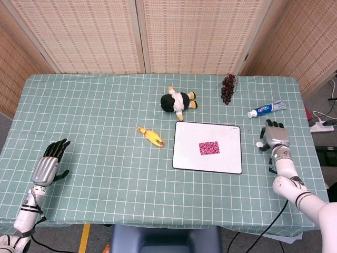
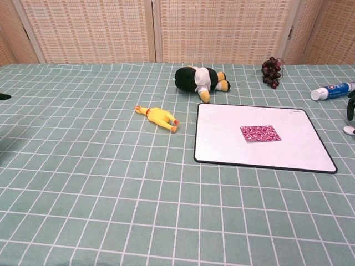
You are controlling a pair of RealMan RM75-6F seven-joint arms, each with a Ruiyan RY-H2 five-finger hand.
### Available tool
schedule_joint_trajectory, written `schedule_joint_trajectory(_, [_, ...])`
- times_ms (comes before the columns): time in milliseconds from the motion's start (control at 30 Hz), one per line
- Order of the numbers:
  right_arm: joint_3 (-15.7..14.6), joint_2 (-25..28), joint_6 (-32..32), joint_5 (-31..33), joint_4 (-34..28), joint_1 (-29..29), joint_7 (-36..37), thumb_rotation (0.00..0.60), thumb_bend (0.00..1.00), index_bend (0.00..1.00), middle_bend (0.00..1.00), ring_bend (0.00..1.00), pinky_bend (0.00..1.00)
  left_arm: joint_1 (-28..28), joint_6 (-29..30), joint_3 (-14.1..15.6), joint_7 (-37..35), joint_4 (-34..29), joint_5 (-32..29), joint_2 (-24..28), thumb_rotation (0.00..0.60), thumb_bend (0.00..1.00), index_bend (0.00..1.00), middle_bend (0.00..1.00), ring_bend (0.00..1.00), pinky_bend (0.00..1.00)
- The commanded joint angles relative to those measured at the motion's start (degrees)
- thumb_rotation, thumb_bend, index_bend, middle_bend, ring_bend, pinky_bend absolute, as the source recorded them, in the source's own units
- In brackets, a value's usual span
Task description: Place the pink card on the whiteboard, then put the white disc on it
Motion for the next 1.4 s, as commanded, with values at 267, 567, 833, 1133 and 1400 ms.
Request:
schedule_joint_trajectory(267, [0.15,-1.23,-1.38,0.19,1.92,0.5,-0.2,0.6,0.21,0.48,0.0,0.0,0.0,-0.16,-0.44,0.02,-0.04,-0.07,-0.04,0.07,0.6,0.19,0.0,0.0,0.0,0.0])
schedule_joint_trajectory(567, [0.01,-1.94,-2.05,0.68,3.02,0.69,-0.8,0.6,0.21,0.49,0.0,0.0,0.0,-0.18,-0.49,0.05,-0.43,-0.13,-0.01,0.15,0.6,0.19,0.0,0.0,0.0,0.0])
schedule_joint_trajectory(833, [0.07,-1.99,-2.39,1.34,3.21,0.84,-1.17,0.6,0.22,0.51,0.0,0.0,0.0,-0.17,-0.5,0.13,-0.53,-0.11,0.06,0.17,0.6,0.19,0.0,0.0,0.0,0.0])
schedule_joint_trajectory(1133, [-0.34,-2.6,-3.65,2.62,4.31,1.32,-2.06,0.6,0.22,0.5,0.0,0.0,0.0,-0.22,-0.67,0.08,-0.63,-0.03,-0.03,0.15,0.6,0.19,0.0,0.0,0.0,0.0])
schedule_joint_trajectory(1400, [-0.24,-2.76,-3.65,2.71,4.25,1.51,-1.79,0.6,0.24,0.53,0.0,0.0,0.0,-0.22,-0.64,0.17,-0.97,0.0,0.07,0.16,0.6,0.19,0.0,0.0,0.0,0.0])
